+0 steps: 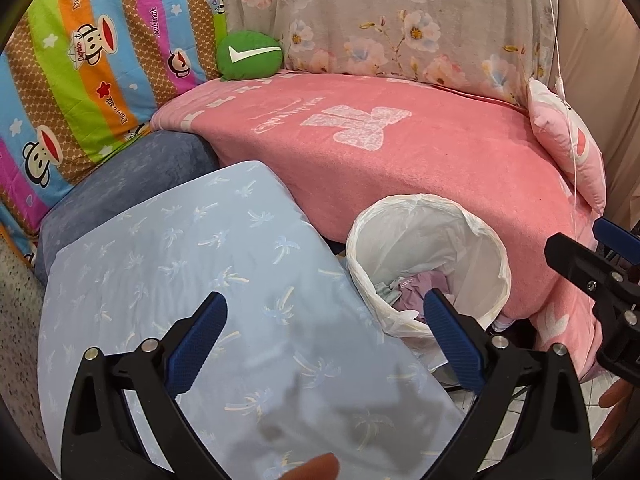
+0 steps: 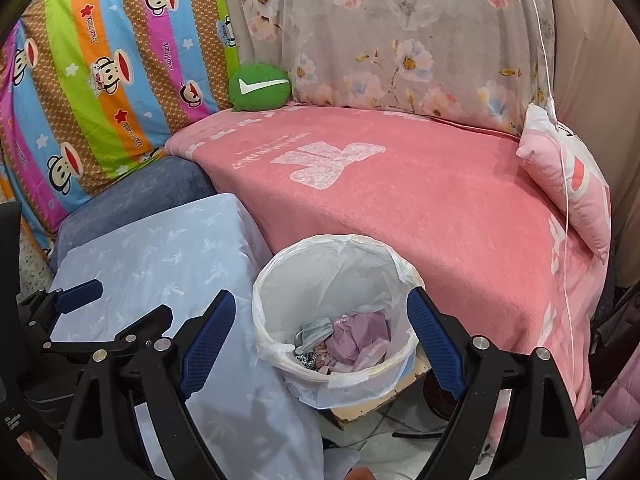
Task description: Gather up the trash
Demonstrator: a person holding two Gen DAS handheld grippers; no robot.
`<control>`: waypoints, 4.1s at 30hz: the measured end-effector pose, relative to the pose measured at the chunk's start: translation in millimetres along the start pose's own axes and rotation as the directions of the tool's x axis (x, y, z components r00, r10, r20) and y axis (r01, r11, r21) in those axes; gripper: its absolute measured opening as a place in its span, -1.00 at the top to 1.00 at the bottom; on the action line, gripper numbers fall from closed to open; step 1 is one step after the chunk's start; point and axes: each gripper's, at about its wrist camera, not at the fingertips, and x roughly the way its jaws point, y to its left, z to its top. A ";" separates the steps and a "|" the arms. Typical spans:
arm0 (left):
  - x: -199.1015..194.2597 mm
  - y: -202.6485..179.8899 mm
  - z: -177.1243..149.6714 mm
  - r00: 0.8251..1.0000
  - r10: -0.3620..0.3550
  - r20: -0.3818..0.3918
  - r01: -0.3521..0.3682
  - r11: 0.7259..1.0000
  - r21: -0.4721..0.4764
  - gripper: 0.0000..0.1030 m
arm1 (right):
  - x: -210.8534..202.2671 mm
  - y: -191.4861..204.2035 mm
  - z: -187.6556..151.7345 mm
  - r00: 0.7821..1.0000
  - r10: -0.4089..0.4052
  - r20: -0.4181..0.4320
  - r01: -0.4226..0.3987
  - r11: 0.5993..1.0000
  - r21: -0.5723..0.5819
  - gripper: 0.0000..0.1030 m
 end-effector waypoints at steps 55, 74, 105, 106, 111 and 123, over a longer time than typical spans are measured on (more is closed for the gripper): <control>13.5 -8.9 -30.6 0.996 0.073 -0.044 -0.075 0.996 -0.040 -0.86 | 15.7 -2.3 -44.6 0.999 -0.007 -0.053 0.003 0.996 -0.091 -0.88; 10.4 -11.5 -32.9 0.995 0.085 -0.043 -0.087 0.995 -0.047 -0.86 | 13.5 -7.8 -46.4 0.999 -0.007 -0.047 0.003 0.996 -0.087 -0.88; 9.3 -13.6 -34.8 0.996 0.083 -0.044 -0.085 0.995 -0.048 -0.86 | 11.7 -6.8 -47.3 0.999 -0.009 -0.047 0.005 0.996 -0.089 -0.88; 8.9 -13.5 -35.2 0.996 0.083 -0.043 -0.085 0.995 -0.048 -0.86 | 11.8 -6.7 -47.3 0.999 -0.008 -0.047 0.004 0.996 -0.088 -0.88; 9.0 -14.3 -36.1 0.996 0.083 -0.045 -0.085 0.995 -0.048 -0.86 | 11.8 -6.7 -47.1 0.999 -0.009 -0.047 0.005 0.996 -0.089 -0.88; 9.7 -17.1 -37.2 0.995 0.083 -0.048 -0.086 0.995 -0.046 -0.86 | 12.6 -7.5 -47.1 0.999 -0.011 -0.048 0.006 0.996 -0.090 -0.88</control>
